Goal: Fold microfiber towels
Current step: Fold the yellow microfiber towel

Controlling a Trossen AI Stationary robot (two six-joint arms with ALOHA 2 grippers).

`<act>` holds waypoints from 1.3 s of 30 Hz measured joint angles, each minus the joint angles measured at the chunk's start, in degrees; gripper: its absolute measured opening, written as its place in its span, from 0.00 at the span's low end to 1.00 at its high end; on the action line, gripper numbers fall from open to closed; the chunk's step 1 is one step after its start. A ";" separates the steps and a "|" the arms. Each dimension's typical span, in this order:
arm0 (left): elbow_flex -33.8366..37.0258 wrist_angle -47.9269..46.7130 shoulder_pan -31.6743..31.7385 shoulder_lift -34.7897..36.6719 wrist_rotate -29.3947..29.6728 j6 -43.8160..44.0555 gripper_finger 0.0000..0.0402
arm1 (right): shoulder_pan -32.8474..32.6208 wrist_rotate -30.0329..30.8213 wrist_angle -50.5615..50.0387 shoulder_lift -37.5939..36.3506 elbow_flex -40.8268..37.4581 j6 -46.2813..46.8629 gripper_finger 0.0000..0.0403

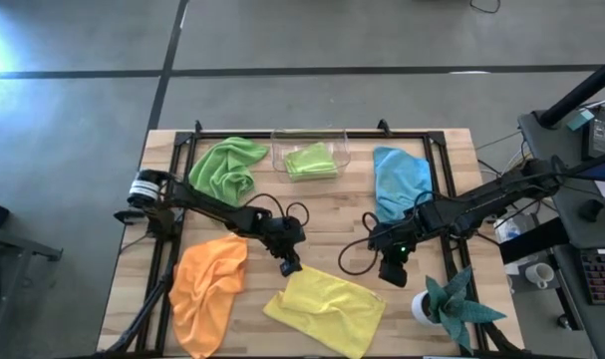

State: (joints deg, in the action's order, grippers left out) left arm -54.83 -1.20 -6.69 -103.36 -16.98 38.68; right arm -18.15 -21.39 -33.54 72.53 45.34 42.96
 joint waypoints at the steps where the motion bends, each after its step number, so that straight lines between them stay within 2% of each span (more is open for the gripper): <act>1: -0.29 -0.31 -0.17 -0.63 -0.15 0.04 0.61 | 0.00 0.04 0.02 0.00 -0.04 0.00 0.28; 8: -1.03 1.14 -2.08 -2.30 -0.44 0.07 0.61 | -0.15 0.17 -0.01 0.00 -0.64 0.42 0.27; 14: -0.96 1.21 -2.59 -2.33 0.01 0.08 0.58 | -3.09 -0.05 0.18 0.00 -1.34 3.40 0.25; 19: -0.85 1.50 -2.90 -2.37 -0.18 0.04 0.47 | -6.73 0.19 5.17 0.00 -2.45 7.38 0.25; 22: -0.78 3.95 -3.05 -2.48 -0.52 0.02 0.37 | -8.32 2.82 8.56 0.00 -3.21 10.76 0.27; 32: -0.83 7.28 -3.03 -2.47 -0.34 -3.33 0.07 | -11.56 3.45 9.90 0.00 -5.57 16.67 0.36; 35: -0.83 7.21 -3.03 -2.46 -0.31 -3.33 0.02 | -12.26 3.45 13.57 0.00 -7.07 18.48 0.37; 39: -0.80 7.22 -3.03 -2.46 -0.25 -3.35 0.01 | -12.59 3.80 20.73 0.38 -10.19 21.26 0.36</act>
State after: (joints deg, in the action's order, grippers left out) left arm -55.64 6.02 -9.72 -105.82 -17.23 35.33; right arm -30.74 -17.59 -12.81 72.91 35.16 64.22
